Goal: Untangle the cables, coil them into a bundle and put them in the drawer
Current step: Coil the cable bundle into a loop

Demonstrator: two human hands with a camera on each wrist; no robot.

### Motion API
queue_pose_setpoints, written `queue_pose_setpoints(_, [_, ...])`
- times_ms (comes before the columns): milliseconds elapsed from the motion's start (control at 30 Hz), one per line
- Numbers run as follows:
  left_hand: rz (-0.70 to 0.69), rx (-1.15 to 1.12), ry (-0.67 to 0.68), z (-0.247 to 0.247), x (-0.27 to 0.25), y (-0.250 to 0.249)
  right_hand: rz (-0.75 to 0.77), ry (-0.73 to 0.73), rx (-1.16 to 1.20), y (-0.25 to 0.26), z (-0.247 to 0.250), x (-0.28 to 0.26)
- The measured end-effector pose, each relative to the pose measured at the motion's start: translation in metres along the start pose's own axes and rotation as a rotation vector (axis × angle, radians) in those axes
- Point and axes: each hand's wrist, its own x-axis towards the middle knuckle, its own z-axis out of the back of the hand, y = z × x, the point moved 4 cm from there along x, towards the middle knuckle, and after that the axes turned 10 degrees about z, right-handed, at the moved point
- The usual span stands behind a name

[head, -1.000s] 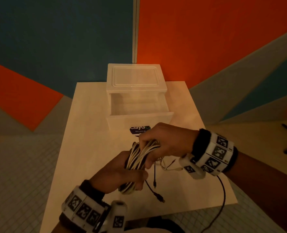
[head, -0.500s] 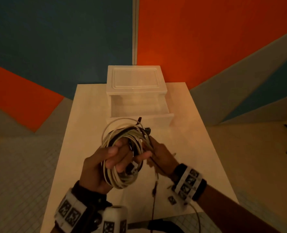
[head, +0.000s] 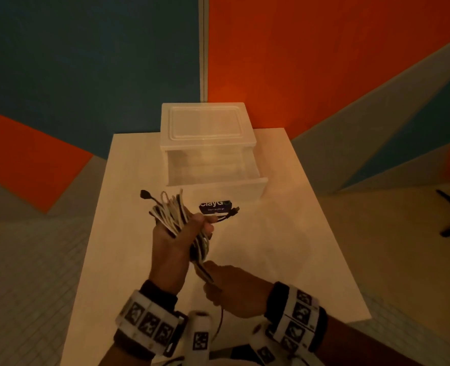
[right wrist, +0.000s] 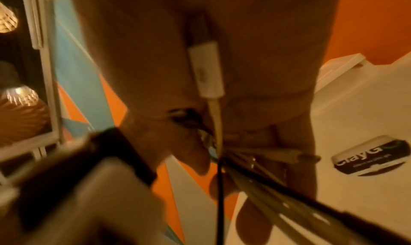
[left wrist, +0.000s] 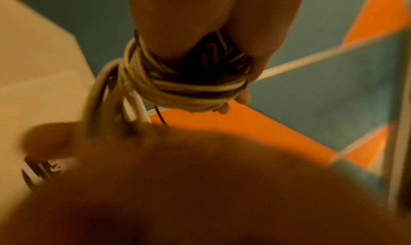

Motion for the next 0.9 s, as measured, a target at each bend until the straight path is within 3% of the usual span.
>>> queue_pose_setpoints(133, [-0.078, 0.271, -0.122, -0.001, -0.007, 0.01, 0.021, 0.149, -0.013, 0.017, 0.021, -0.003])
queue_pose_setpoints(433, [-0.092, 0.519, -0.237, -0.002, -0.003, -0.001, 0.086, -0.013, 0.031, 0.04, 0.067, -0.008])
queue_pose_setpoints(600, [0.082, 0.487, -0.137, 0.002, -0.001, 0.003, 0.136, 0.02, 0.006, 0.05, 0.082, -0.011])
queue_pose_setpoints(800, [0.229, 0.402, -0.037, 0.0, -0.006, 0.005, 0.192, -0.117, -0.065, 0.057, 0.091, -0.011])
queue_pose_setpoints(900, [0.352, 0.285, 0.107, -0.003, -0.009, 0.008, 0.23, -0.183, -0.025, 0.058, 0.095, -0.01])
